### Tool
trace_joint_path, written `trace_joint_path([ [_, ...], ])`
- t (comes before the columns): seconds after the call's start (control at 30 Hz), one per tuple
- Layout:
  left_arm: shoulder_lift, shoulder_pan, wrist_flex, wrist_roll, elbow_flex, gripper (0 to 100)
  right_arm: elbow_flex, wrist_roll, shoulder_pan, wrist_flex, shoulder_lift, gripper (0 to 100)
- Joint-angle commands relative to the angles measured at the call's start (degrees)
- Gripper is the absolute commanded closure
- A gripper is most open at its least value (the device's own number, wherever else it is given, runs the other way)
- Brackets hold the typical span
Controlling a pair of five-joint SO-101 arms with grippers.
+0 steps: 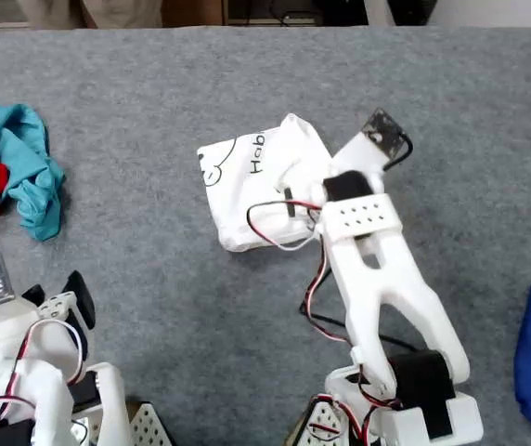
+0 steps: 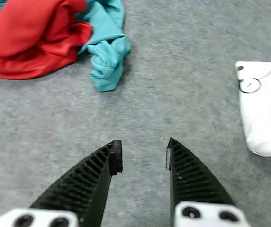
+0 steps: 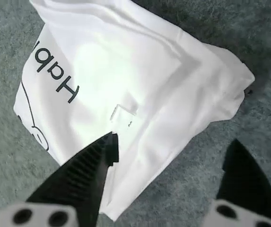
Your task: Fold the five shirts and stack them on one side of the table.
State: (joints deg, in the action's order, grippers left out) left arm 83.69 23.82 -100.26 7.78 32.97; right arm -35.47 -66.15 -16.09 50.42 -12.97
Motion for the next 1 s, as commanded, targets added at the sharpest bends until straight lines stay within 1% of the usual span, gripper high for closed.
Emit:
trace_joint_path([
  [0.0,-0.22,2.99,-0.44,3.34,-0.18,83,-4.70,-1.93,-0.04,-9.23,-2.95,57.1],
  [0.07,-0.22,4.40,-0.44,4.31,-0.26,83,-7.34,-1.93,-0.75,-13.98,-2.95,57.1],
  [0.13,-0.22,5.36,-0.44,4.84,-0.26,83,-9.80,-3.60,-1.71,-18.55,-2.95,57.1],
  [0.27,-0.22,5.71,-0.44,5.10,-0.35,83,-12.70,-7.38,-3.56,-25.85,-2.86,57.1],
  [0.33,-0.22,5.71,-0.44,5.10,-0.35,83,-13.67,-7.91,-3.56,-28.40,-1.98,57.1],
  [0.43,-0.22,5.71,-0.44,5.10,-0.18,83,-13.93,-7.91,-3.38,-32.35,2.51,57.1],
  [0.57,-0.22,5.71,-0.44,5.10,-0.18,83,-11.47,-7.91,-3.30,-38.42,13.14,57.1],
  [0.63,-0.22,5.71,-0.44,5.10,-0.18,83,-7.78,-7.82,-2.33,-38.51,18.95,57.1],
  [0.7,-0.22,5.71,-0.44,5.10,-0.09,83,-3.38,-8.00,-0.75,-35.25,22.29,57.1],
  [0.8,-0.22,5.71,-0.44,5.10,-0.09,83,-0.13,-8.09,-0.66,-29.19,22.99,57.1],
  [0.9,-0.22,5.71,-0.44,5.10,-0.09,83,0.40,-9.05,-0.48,-28.75,23.25,57.1],
  [0.97,-0.22,5.71,-0.44,5.10,-0.09,83,0.40,-8.97,-0.40,-28.75,23.25,59.2],
])
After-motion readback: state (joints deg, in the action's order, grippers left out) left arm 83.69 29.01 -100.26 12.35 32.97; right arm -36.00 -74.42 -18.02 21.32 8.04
